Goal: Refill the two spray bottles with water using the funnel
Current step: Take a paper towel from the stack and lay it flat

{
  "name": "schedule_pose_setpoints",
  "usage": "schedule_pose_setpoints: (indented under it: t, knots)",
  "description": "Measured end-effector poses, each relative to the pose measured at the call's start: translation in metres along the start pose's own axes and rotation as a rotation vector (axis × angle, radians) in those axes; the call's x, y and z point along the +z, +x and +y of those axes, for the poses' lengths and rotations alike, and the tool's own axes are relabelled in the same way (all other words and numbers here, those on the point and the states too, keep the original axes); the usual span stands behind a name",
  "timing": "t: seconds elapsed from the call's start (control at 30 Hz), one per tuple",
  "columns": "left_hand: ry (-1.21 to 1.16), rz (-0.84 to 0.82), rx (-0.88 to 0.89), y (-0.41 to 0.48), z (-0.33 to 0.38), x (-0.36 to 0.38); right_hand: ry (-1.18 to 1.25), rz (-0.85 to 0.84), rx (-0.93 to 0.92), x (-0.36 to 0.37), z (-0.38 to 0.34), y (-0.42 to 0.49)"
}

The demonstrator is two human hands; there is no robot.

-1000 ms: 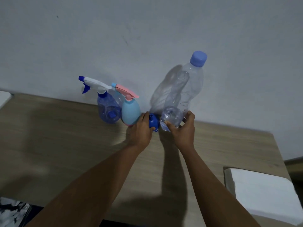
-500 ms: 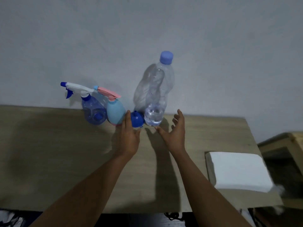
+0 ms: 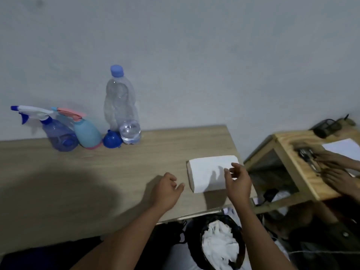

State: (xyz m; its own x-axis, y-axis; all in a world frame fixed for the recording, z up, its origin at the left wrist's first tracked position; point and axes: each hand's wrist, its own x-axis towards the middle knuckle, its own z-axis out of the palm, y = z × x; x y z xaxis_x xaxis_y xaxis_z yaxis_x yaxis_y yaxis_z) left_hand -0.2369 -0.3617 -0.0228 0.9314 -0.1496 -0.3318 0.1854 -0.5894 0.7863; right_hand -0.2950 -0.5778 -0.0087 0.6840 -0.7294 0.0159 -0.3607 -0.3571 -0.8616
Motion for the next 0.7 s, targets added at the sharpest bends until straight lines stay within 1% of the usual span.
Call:
schedule_pose_setpoints:
  t: [0.1, 0.2, 0.37, 0.53, 0.7]
  knots:
    - [0.115, -0.038, -0.067, -0.015, 0.002, 0.026, -0.016, 0.047, 0.162, -0.032, 0.036, 0.000]
    - [0.205, -0.011, -0.114, -0.021, 0.003, 0.045, -0.040, 0.005, 0.267, -0.046, 0.061, -0.002]
    - [0.299, -0.004, -0.152, -0.017, 0.004, 0.072, -0.103, -0.077, 0.282, -0.053, 0.074, 0.004]
    - [0.383, 0.017, -0.183, -0.017, 0.015, 0.078, -0.124, -0.066, 0.323, -0.048, 0.073, 0.017]
    - [0.310, 0.057, -0.182, -0.020, 0.013, 0.076, -0.114, -0.059, 0.383, -0.044, 0.079, 0.026]
